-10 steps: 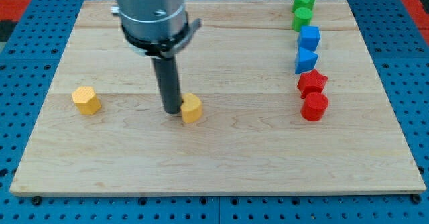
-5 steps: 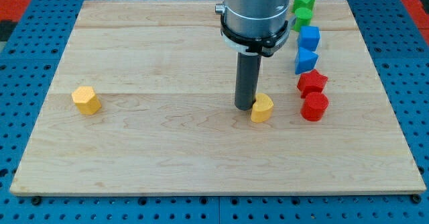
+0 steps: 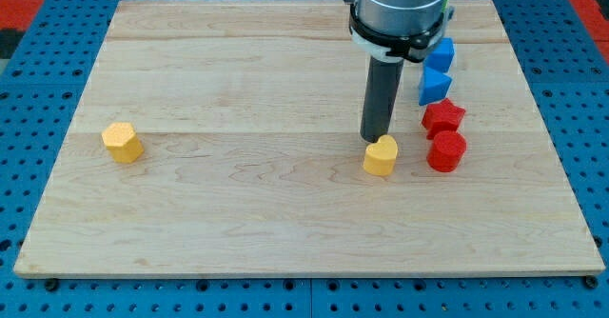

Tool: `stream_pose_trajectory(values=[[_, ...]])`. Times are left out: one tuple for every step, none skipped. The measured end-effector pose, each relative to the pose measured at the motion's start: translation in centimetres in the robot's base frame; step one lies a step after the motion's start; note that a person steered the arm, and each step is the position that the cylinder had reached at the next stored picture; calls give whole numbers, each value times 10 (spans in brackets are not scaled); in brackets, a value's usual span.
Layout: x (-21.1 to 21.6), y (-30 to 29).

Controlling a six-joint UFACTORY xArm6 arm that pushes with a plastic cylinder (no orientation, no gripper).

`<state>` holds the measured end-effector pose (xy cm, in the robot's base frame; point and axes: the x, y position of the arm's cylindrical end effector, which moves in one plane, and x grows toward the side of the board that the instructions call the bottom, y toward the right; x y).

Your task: Place yellow heart below red circle

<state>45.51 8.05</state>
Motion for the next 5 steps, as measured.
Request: stream_pose_trajectory(values=[[15,1],[30,2],[46,-17],[57,-20],[70,-20]])
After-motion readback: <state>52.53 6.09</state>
